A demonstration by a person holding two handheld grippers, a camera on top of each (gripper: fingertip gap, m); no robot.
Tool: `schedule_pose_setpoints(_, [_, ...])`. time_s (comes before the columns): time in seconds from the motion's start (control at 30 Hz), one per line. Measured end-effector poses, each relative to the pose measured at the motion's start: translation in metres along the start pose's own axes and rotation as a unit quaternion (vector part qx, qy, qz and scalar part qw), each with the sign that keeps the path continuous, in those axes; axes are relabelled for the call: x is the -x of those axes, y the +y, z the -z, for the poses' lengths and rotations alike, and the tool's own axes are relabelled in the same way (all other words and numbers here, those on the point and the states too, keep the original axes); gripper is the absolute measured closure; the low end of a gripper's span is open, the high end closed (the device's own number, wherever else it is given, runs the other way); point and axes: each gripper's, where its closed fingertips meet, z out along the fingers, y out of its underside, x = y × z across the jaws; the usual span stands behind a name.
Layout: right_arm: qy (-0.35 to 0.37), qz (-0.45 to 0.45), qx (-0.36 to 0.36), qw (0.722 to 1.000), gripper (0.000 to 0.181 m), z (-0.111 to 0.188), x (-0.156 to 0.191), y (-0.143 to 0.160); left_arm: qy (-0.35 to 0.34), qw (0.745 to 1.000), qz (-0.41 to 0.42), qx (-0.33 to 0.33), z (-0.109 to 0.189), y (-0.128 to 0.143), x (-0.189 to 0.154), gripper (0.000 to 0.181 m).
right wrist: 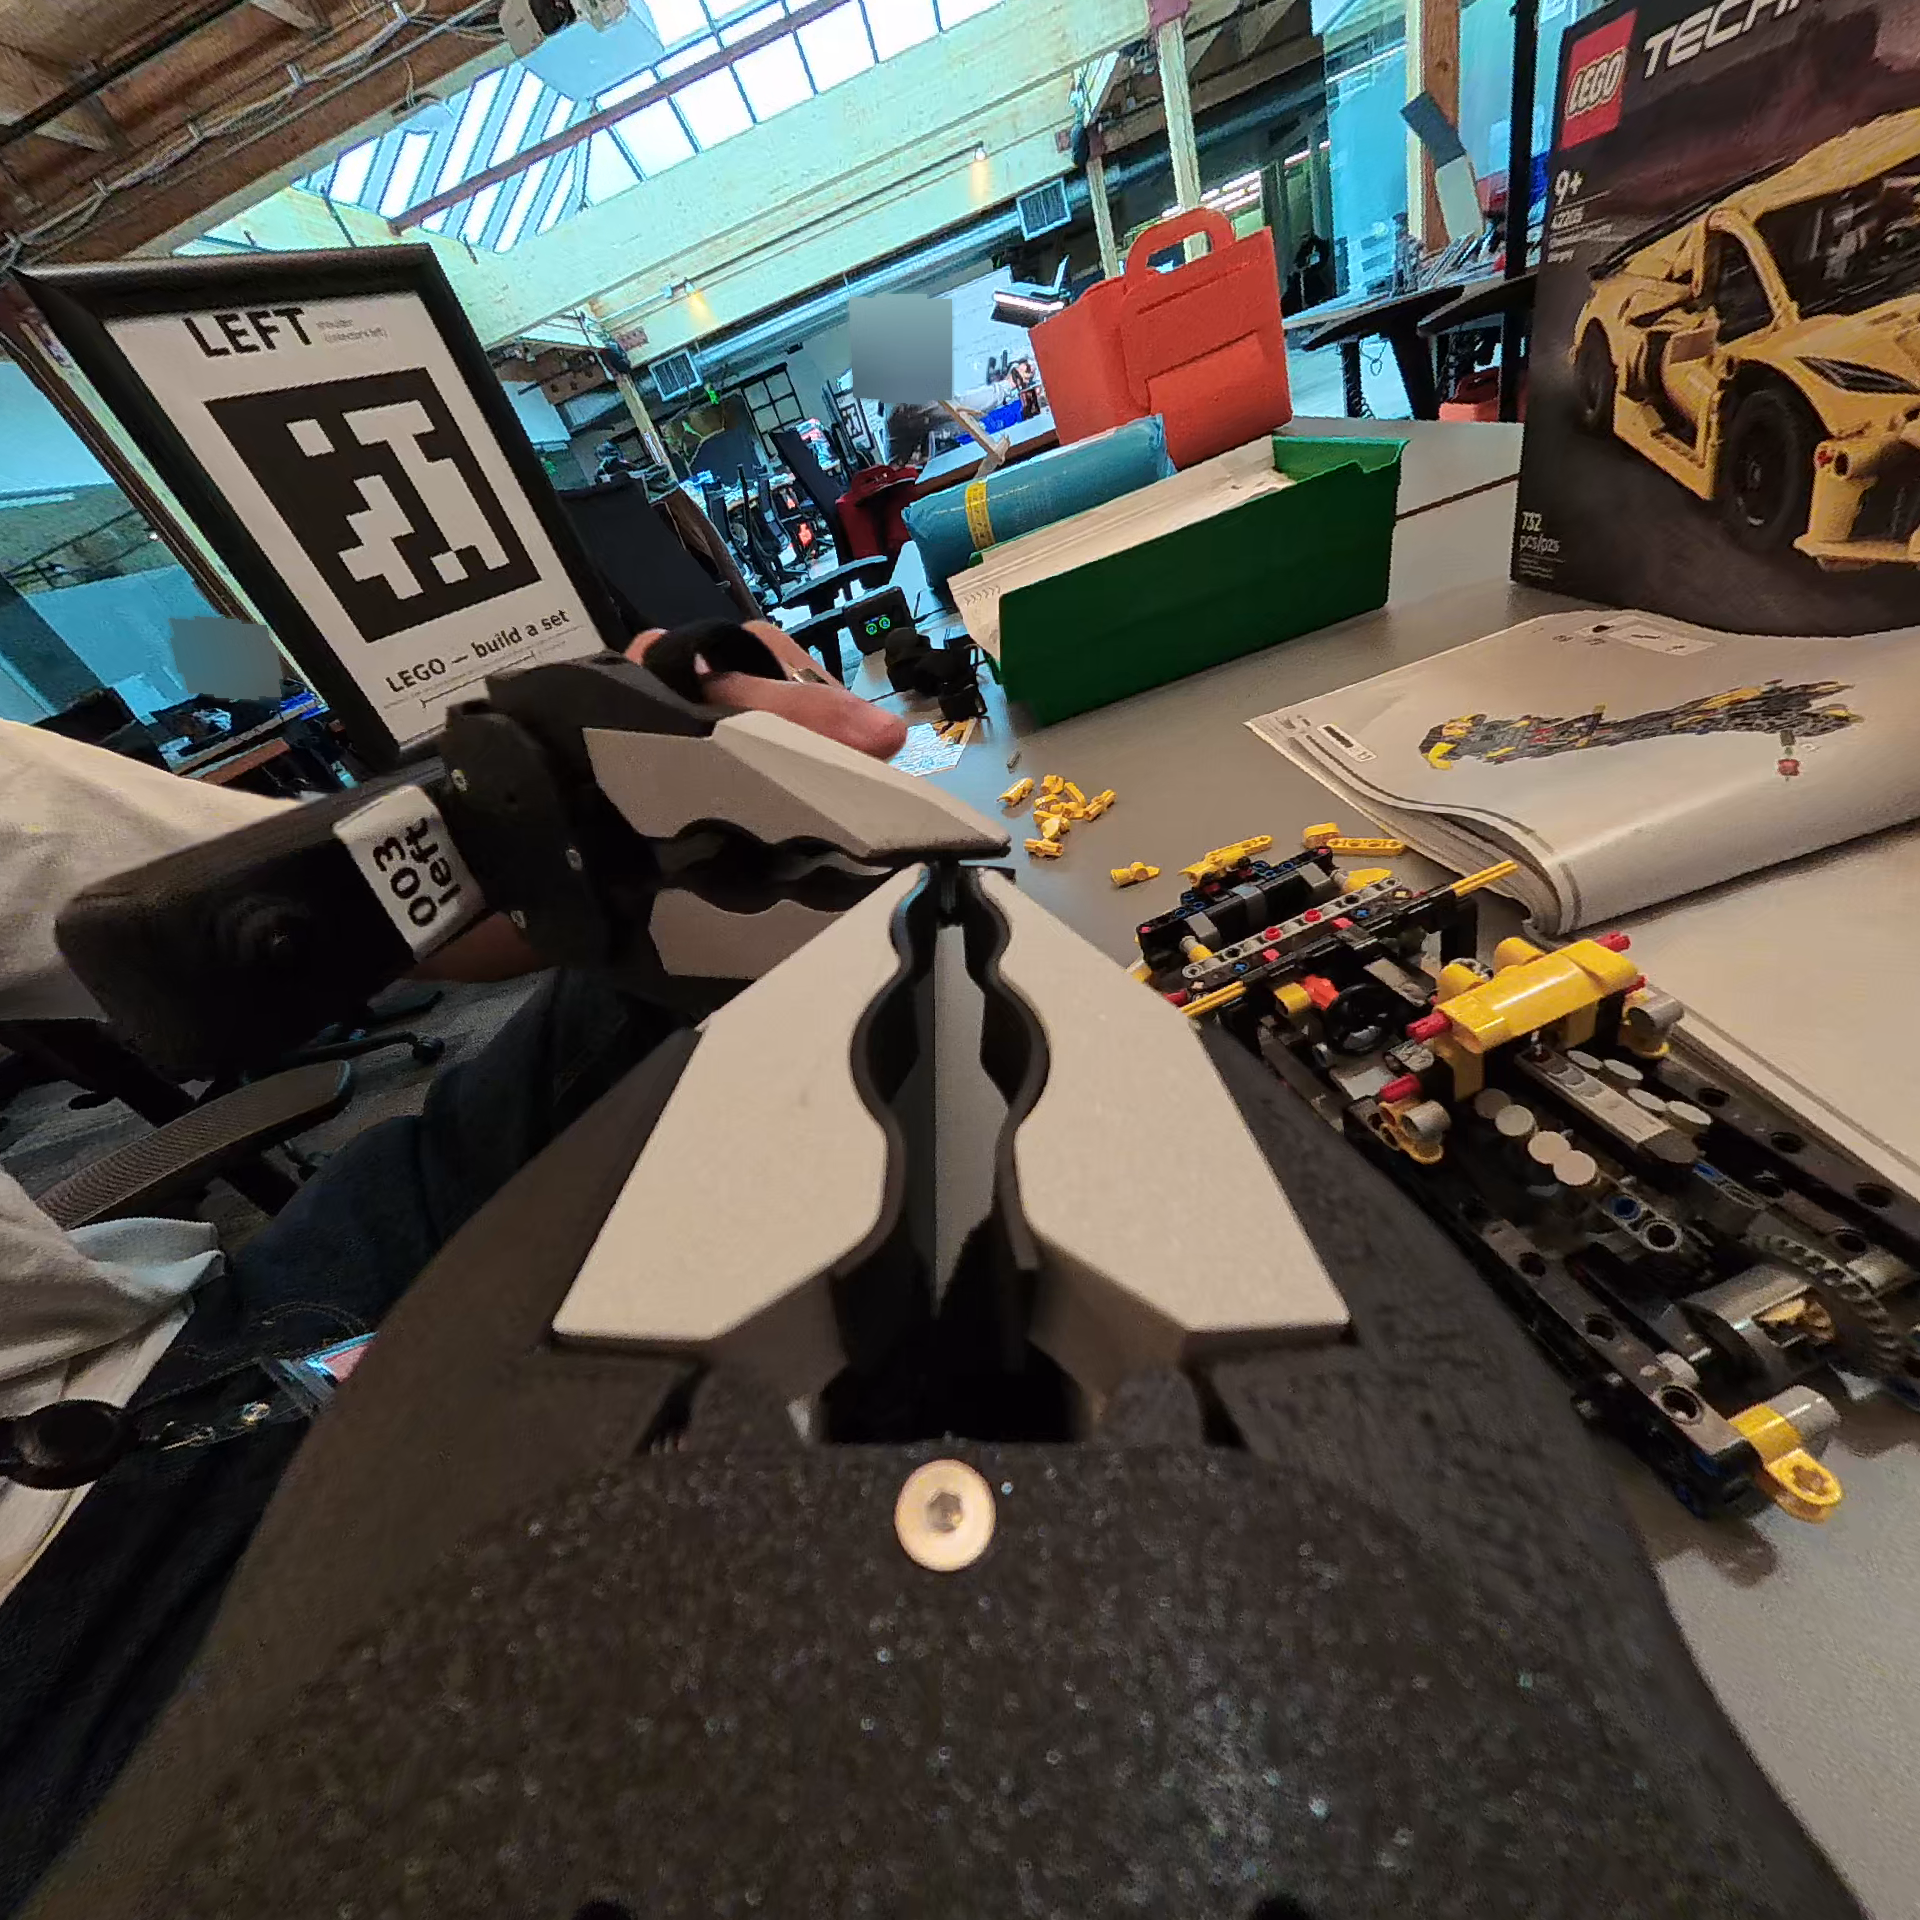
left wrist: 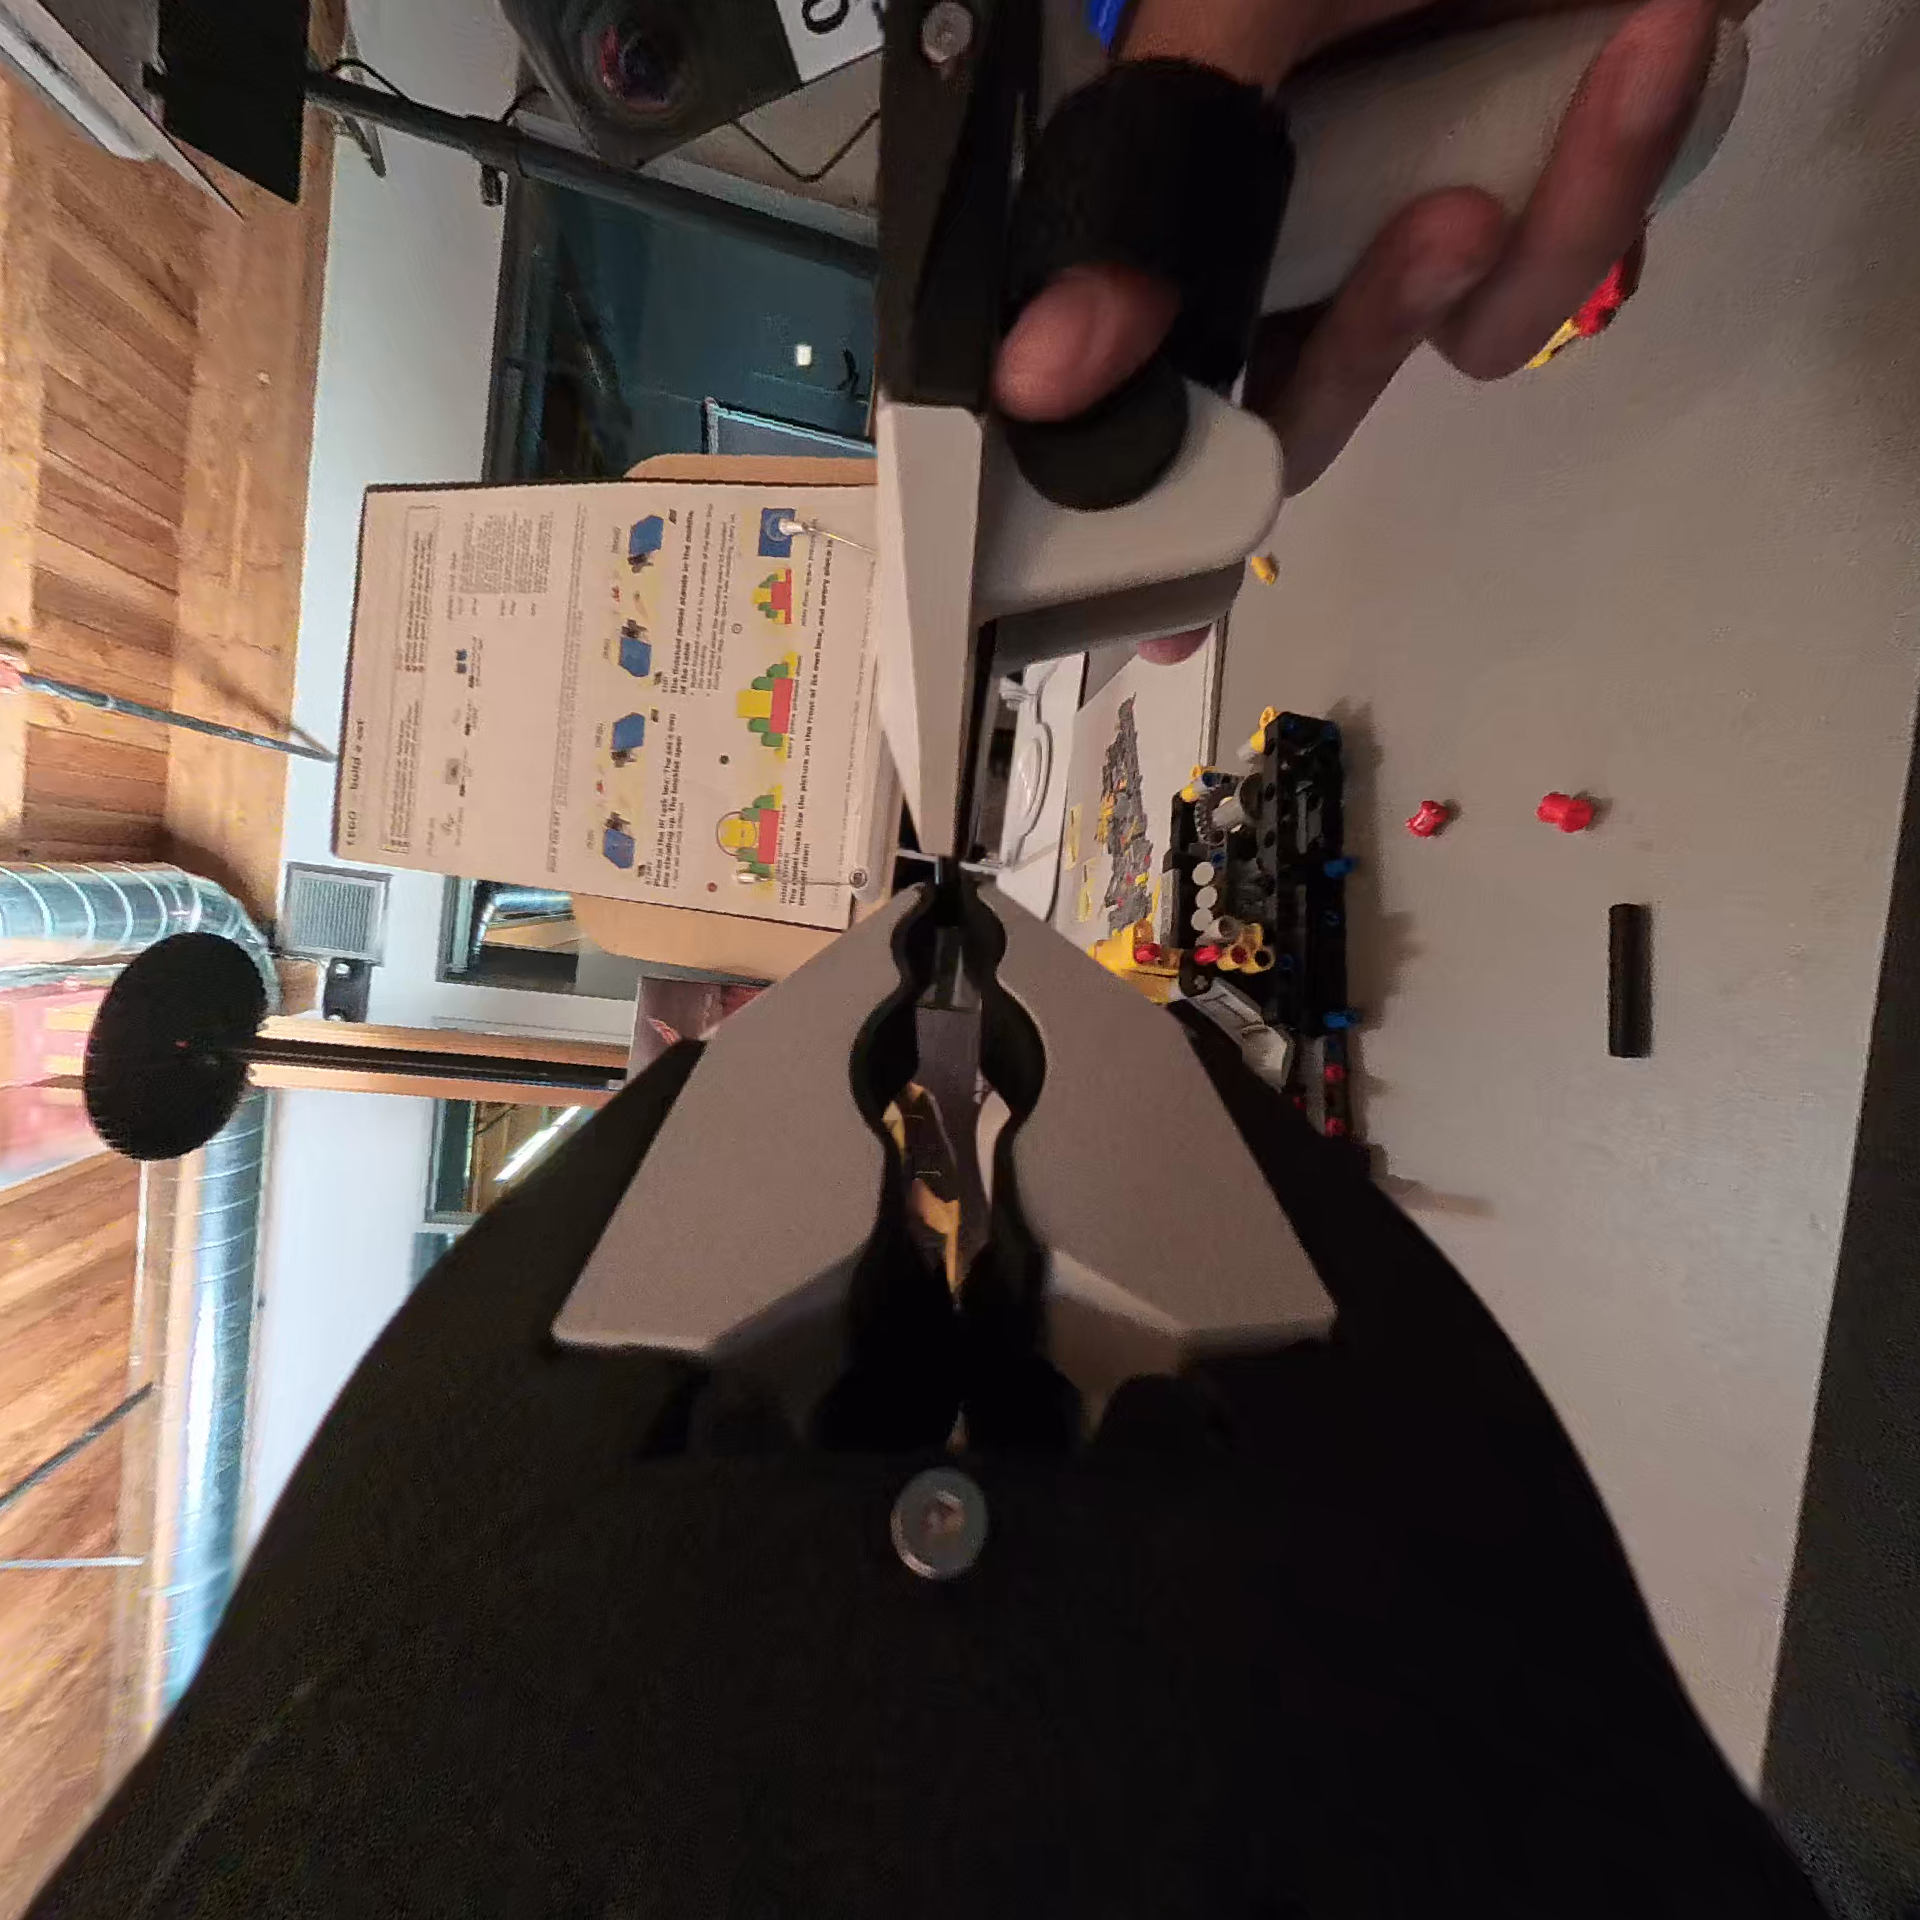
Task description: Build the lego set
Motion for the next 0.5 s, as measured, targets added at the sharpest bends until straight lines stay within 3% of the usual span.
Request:
schedule_pose_setpoints(0.13, [0.002,0.004,-0.001,1.0,0.178,0.001,0.0,-0.001,-0.006,1.0,-0.019,0.005,-0.002,-0.003,0.001,0.179])
schedule_pose_setpoints(0.3, [0.028,0.023,0.01,0.999,0.178,0.005,-0.006,0.001,0.035,0.998,0.056,0.011,-0.008,0.0,-0.007,0.176])
schedule_pose_setpoints(0.4, [0.158,0.039,0.018,0.987,0.178,0.031,-0.041,0.006,0.159,0.967,0.199,0.032,-0.018,0.013,-0.029,0.159])
schedule_pose_setpoints(0.5, [0.341,0.054,0.036,0.938,0.179,0.079,-0.084,0.024,0.321,0.894,0.306,0.063,-0.032,0.017,-0.053,0.154])
